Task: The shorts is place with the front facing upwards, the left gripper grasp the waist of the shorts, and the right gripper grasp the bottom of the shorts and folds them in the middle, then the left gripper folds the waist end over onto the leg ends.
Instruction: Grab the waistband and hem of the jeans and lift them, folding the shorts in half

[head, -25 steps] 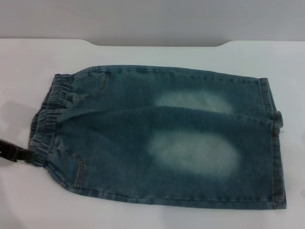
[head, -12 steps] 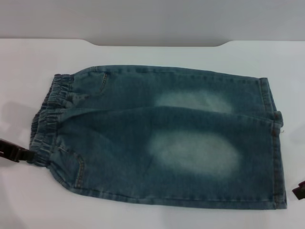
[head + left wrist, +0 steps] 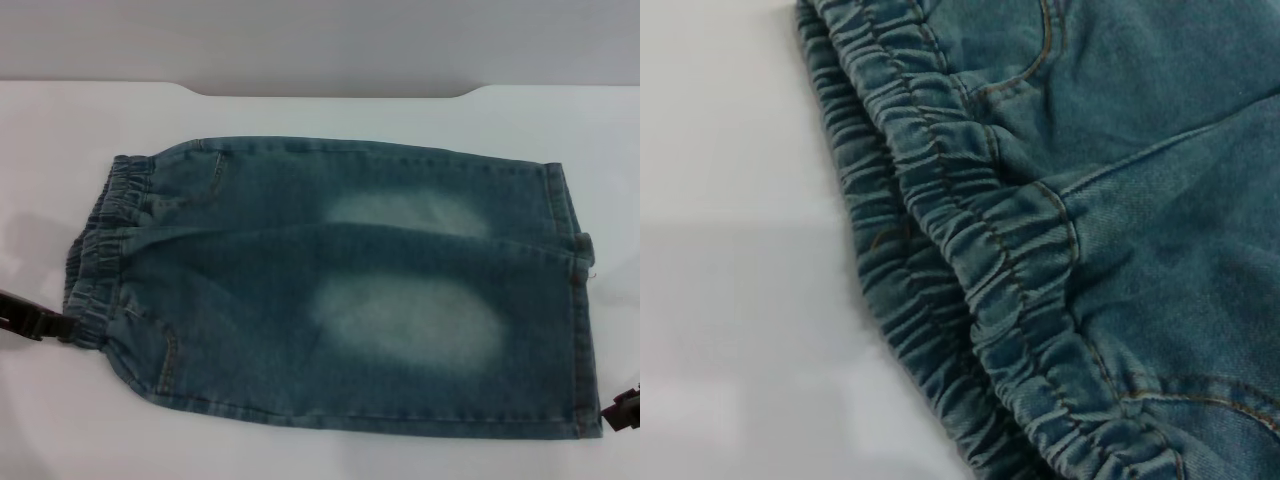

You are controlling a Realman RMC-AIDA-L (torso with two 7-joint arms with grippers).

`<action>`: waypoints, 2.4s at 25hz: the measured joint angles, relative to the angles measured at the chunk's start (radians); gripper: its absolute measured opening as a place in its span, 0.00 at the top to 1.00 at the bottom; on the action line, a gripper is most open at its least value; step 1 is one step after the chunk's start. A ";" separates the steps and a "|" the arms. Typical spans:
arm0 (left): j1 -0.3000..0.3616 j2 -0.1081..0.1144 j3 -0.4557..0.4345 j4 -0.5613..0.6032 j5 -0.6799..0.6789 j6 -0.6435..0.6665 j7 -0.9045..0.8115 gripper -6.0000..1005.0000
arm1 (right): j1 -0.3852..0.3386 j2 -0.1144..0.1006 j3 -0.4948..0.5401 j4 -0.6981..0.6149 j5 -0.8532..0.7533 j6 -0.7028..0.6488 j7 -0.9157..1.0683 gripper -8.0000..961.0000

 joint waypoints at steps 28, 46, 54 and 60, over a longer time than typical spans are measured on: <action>-0.001 -0.002 0.007 -0.007 0.001 -0.003 0.006 0.97 | 0.005 -0.005 0.037 0.067 -0.008 0.011 0.107 0.79; 0.001 -0.006 0.014 -0.008 -0.001 -0.011 0.006 0.97 | 0.039 -0.002 0.028 0.122 -0.007 0.074 0.107 0.80; 0.001 -0.006 0.014 0.000 -0.007 -0.006 0.001 0.97 | 0.065 -0.003 0.018 0.164 -0.007 0.091 0.102 0.80; 0.001 -0.006 0.012 0.001 -0.007 -0.006 -0.004 0.97 | 0.054 -0.004 0.018 0.143 -0.007 0.070 0.102 0.80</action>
